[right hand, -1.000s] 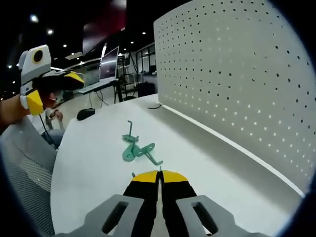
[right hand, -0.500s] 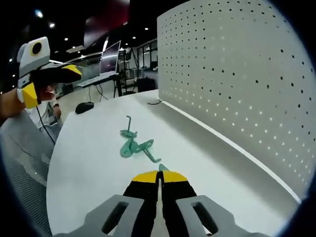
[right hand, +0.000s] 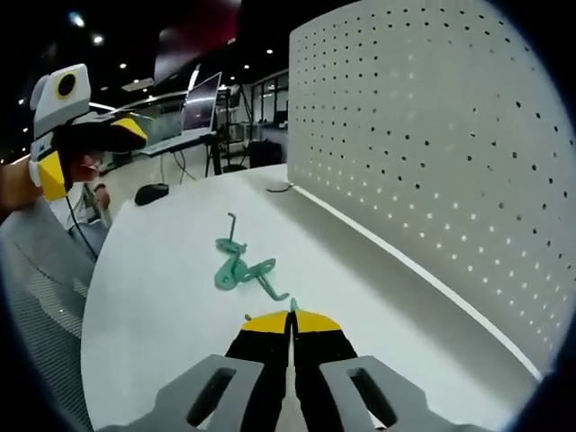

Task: Insert the hook assembly into the mounting plate slot until the hook locks in place.

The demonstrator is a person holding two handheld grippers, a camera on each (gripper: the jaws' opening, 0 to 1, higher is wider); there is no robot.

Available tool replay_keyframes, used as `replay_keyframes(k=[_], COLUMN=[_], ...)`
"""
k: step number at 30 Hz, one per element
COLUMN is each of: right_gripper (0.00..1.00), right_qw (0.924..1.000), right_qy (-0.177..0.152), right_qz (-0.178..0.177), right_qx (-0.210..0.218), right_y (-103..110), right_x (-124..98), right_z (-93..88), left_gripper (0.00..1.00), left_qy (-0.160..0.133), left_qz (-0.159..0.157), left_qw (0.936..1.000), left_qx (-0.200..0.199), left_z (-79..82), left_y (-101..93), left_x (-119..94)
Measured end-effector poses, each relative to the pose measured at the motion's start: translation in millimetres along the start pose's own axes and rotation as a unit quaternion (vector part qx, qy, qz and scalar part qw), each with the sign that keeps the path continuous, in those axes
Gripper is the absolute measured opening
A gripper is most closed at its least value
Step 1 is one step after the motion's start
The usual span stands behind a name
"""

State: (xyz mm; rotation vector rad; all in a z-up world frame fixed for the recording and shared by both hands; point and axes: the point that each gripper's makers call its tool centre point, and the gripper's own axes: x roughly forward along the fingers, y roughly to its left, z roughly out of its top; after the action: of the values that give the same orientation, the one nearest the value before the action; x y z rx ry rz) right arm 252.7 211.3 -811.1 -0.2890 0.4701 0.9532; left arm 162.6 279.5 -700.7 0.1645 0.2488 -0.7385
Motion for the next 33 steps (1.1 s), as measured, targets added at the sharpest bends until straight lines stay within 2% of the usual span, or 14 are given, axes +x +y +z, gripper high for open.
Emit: replay_keyframes(k=[8,13,17,24,33], right_gripper=[0.00,0.00,0.00,0.00,0.00], right_qw=[1.0000,0.9999,0.9997,0.9990,0.9975], right_qy=[-0.004,-0.012,-0.023,-0.043,-0.062], right_qz=[-0.003,-0.006,-0.006,-0.010,-0.016], right_qx=[0.001,-0.001,-0.004,-0.011,-0.031], right_y=[-4.9,-8.1,-10.7,-15.3,-19.7], right_x=[-3.5,-7.8,-11.7,-24.8,-43.5], right_z=[5.3,17.2,31.1,59.7,98.9], left_gripper=[0.43,0.42,0.41,0.41,0.40], left_qy=[0.003,0.002,0.010,0.003,-0.024], left_qz=[0.000,0.003,0.006,0.001,0.031], left_qw=[1.0000,0.9999,0.9999,0.9999,0.9992], left_qx=[0.002,-0.010,0.001,0.010,0.011], left_z=[-1.3,-0.8,-2.5,6.9,28.7], left_y=[-0.1,1.6,-0.6,-4.5,13.2], left_x=[3.9,11.7,20.1,34.4,44.9])
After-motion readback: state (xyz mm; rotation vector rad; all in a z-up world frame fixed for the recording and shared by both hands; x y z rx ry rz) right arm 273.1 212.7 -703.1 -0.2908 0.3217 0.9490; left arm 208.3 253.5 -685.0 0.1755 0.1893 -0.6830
